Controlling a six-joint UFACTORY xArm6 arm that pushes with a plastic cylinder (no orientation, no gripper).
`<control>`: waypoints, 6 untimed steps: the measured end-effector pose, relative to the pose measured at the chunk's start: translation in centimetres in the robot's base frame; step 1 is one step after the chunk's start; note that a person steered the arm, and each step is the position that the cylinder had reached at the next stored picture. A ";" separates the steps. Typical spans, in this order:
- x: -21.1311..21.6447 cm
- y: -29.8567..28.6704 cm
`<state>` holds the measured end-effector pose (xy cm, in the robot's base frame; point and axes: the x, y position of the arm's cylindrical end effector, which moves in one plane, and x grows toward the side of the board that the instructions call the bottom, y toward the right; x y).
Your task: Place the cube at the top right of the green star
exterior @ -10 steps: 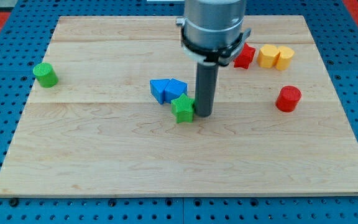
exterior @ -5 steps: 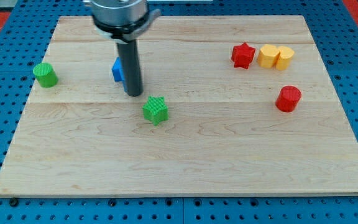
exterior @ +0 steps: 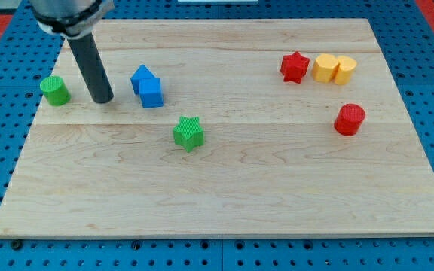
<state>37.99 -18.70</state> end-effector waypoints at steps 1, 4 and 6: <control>-1.4 3.8; 2.1 5.6; 2.1 12.7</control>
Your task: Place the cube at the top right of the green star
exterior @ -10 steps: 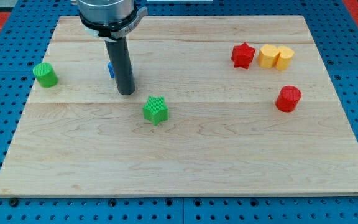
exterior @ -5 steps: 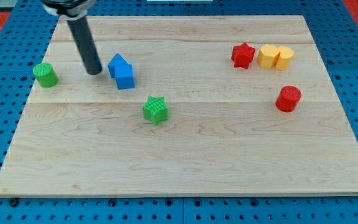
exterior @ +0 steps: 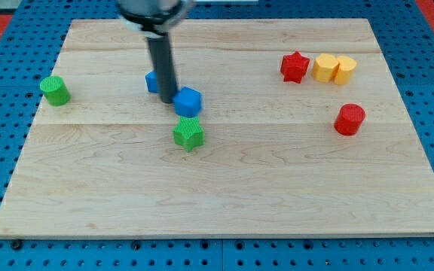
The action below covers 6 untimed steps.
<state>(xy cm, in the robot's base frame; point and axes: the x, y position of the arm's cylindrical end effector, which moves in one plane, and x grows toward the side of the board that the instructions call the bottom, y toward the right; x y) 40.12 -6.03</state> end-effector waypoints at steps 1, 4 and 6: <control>1.3 0.5; 3.4 -0.7; 3.0 1.9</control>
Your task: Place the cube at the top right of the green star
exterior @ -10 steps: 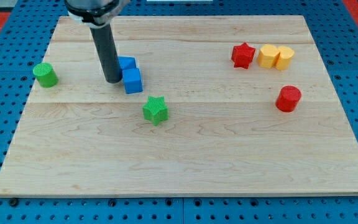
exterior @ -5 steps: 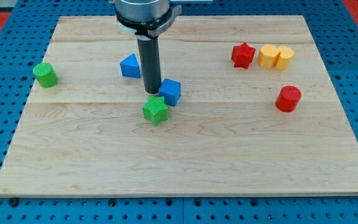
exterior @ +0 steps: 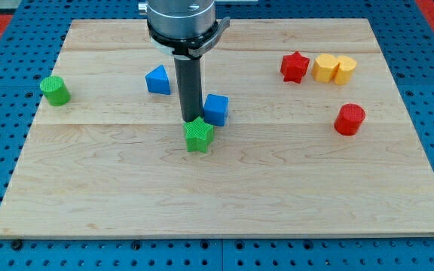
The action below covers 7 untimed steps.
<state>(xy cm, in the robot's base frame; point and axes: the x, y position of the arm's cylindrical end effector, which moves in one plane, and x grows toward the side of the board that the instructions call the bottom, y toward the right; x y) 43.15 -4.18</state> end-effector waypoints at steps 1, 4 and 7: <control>-0.5 -0.6; -1.3 1.5; -11.0 6.8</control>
